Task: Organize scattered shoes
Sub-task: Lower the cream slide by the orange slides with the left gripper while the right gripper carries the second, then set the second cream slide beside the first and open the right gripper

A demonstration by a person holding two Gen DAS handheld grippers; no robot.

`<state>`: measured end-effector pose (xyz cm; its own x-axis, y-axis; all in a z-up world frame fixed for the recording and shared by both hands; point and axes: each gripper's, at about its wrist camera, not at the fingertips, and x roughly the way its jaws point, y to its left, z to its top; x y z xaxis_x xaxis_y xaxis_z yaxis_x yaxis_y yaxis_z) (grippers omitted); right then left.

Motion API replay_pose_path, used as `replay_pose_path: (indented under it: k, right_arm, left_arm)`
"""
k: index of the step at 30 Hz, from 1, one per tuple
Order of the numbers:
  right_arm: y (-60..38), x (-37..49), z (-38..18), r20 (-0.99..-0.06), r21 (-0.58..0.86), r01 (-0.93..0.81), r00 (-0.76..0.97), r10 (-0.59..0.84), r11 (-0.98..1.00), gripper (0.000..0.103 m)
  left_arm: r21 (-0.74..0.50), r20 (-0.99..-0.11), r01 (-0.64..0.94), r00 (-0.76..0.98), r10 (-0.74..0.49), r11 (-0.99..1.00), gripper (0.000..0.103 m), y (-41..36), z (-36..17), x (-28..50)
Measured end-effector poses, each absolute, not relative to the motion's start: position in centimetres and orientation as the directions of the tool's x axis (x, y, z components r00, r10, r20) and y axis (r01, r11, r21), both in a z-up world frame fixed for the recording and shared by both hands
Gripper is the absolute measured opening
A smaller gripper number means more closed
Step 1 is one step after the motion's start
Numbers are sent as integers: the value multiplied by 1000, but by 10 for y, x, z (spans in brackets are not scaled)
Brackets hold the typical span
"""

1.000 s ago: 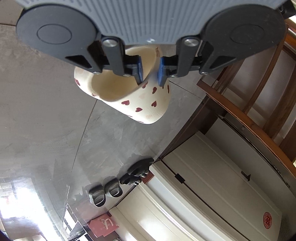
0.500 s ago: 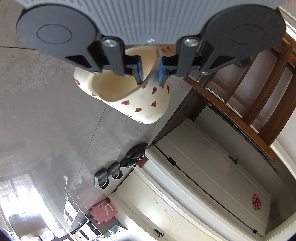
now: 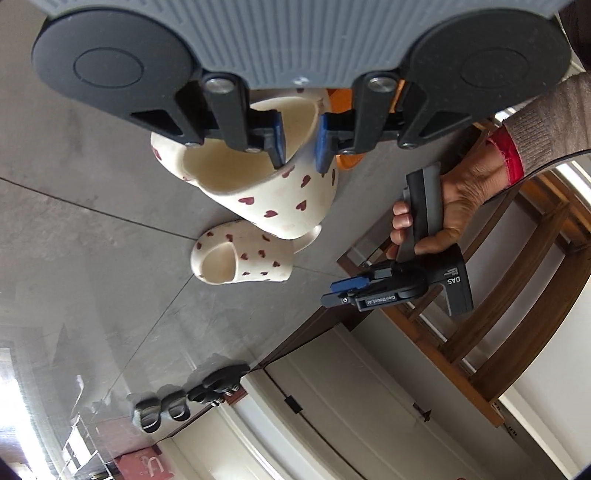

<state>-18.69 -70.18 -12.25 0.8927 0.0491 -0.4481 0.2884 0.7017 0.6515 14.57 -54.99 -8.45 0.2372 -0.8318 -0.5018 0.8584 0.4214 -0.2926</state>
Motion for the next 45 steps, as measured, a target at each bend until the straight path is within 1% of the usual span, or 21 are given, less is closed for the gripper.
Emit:
replay_pose_path:
  k: [5,8,11,12,14,15,16,18,20,22,24,25,27,28,30,31,32,34,39,43,45]
  right_arm:
    - [-709,-137,-139,-436,665,255,896,88,702,21]
    - [-714,-94,-157,-467,641,241,876,121,729,23]
    - [-716,-65,-168,-512,590,253,852,112,767,26]
    - [-717,-50,-172,-560,541,275,823,96,795,28]
    - [-714,-34,-176,-618,475,290,782,80,830,31]
    - [-711,-29,-174,-629,448,275,773,81,851,34]
    - [-707,-26,-172,-640,423,261,764,83,868,40]
    - [-689,-17,-163,-700,316,199,709,86,928,48]
    - [-681,-24,-150,-725,243,154,685,73,958,48]
    - [-684,-38,-131,-716,238,146,694,72,960,51]
    - [-690,-48,-119,-708,182,170,706,10,968,55]
    - [-693,-50,-114,-705,138,185,709,-34,973,55]
    - [-707,-40,-111,-702,6,235,694,-163,972,55]
    - [-713,-34,-110,-697,-2,255,693,-184,967,55]
    - [-739,-14,-104,-673,99,310,721,-166,946,55]
    - [-745,-6,-101,-669,127,324,726,-160,938,55]
    - [-751,7,-99,-672,144,339,723,-159,930,55]
    - [-755,36,-97,-676,136,339,719,-163,931,56]
    - [-733,115,-101,-723,-33,236,665,-186,971,59]
    - [-719,145,-115,-780,-144,189,582,-229,971,59]
    - [-723,152,-133,-830,-186,194,494,-260,963,59]
  left_arm:
    - [-328,-478,848,231,-847,417,41,-511,-80,133]
    - [-323,-472,853,230,-851,410,42,-500,-76,125]
    - [-302,-475,867,224,-851,397,42,-497,-71,119]
    - [-294,-478,872,220,-850,391,42,-497,-70,117]
    - [-284,-480,877,220,-849,388,42,-499,-70,114]
    - [-284,-482,878,217,-849,386,42,-499,-70,113]
    - [-285,-483,875,221,-847,391,42,-500,-71,113]
    - [-292,-486,868,228,-844,403,42,-500,-74,113]
    - [-319,-485,851,231,-843,417,42,-498,-78,117]
    - [-337,-482,840,234,-844,426,42,-494,-80,118]
    - [-344,-477,832,244,-844,435,42,-493,-82,118]
    - [-348,-477,828,246,-844,439,42,-492,-83,117]
    - [-362,-485,819,242,-841,444,42,-491,-86,112]
    - [-359,-488,821,241,-839,445,42,-492,-87,110]
    - [-344,-497,827,243,-833,446,42,-490,-88,105]
    - [-343,-499,827,242,-832,446,42,-489,-89,103]
    - [-342,-502,827,241,-831,446,42,-487,-89,102]
    - [-341,-513,822,244,-823,456,42,-482,-90,101]
    - [-297,-540,835,254,-803,464,42,-472,-92,95]
    - [-290,-557,833,254,-791,472,43,-465,-96,90]
    - [-287,-565,834,250,-786,472,43,-462,-99,89]
